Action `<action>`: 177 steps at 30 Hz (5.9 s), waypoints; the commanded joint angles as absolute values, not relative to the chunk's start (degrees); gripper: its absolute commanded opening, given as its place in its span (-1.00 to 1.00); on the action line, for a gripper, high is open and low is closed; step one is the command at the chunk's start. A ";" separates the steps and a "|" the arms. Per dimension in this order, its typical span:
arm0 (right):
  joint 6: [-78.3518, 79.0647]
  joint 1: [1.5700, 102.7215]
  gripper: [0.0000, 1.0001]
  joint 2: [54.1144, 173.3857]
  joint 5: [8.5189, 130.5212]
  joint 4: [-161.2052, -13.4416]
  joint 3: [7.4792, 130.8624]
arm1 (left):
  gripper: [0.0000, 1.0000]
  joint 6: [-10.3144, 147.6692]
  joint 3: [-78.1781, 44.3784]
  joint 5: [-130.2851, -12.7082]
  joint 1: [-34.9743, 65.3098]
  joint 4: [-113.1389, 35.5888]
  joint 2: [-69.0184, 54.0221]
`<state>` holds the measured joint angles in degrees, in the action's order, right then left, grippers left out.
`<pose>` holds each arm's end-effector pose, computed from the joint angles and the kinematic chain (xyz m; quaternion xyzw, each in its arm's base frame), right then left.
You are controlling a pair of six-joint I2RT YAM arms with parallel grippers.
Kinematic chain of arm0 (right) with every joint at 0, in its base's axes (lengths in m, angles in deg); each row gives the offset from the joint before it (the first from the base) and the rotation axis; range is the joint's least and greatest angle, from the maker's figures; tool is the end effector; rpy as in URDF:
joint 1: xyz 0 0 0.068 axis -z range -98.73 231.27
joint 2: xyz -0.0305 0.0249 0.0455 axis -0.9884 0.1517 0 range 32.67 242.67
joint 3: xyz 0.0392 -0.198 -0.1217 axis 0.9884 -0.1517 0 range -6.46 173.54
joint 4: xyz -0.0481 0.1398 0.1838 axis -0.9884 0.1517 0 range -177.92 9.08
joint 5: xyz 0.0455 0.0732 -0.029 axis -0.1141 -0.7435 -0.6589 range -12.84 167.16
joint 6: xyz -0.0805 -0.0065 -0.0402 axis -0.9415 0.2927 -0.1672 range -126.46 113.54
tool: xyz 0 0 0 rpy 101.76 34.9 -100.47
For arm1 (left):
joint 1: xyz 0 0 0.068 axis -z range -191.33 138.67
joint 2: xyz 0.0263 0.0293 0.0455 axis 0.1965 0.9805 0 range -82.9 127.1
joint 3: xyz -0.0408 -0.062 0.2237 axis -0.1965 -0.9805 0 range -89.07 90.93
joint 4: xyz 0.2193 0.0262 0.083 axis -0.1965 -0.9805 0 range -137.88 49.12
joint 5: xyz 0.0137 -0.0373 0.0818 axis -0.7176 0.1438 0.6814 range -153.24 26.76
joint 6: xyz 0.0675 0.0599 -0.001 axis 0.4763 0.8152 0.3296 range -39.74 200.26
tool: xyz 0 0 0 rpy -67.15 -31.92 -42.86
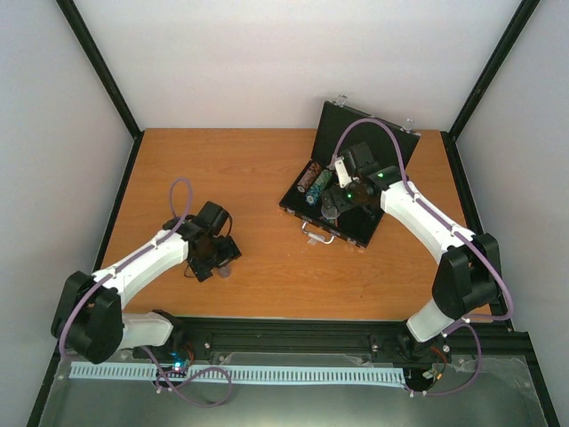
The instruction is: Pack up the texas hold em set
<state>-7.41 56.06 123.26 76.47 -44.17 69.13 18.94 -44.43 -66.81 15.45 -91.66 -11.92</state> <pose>0.2965 0.1407 0.2084 -0.2195 0.9377 0.0623 0.2621 0.1786 -0.0958 0.1332 -0.2915 0.9495 -0.1002 0.0590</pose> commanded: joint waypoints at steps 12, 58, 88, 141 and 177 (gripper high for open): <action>-7.33 56.47 1.00 122.82 76.75 -44.50 68.51 | 0.10 20.35 -42.18 -67.76 15.12 -86.62 -5.07; 9.49 80.82 1.00 112.83 83.94 -50.73 63.44 | -0.98 37.33 33.15 -76.33 36.99 -67.60 47.09; 8.40 83.21 1.00 112.95 81.63 -53.99 57.98 | 0.65 44.79 45.93 -68.26 37.27 -79.76 60.05; 14.72 69.80 1.00 116.27 42.34 -63.61 44.65 | 0.99 28.32 -33.25 -44.07 20.08 -95.64 -10.58; 10.82 69.59 1.00 120.36 43.10 -60.76 48.33 | -0.98 31.50 -38.45 -50.06 13.87 -81.00 4.72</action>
<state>12.24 69.98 119.19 43.27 -60.96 46.79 31.37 -39.51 -48.38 14.27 -82.02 5.52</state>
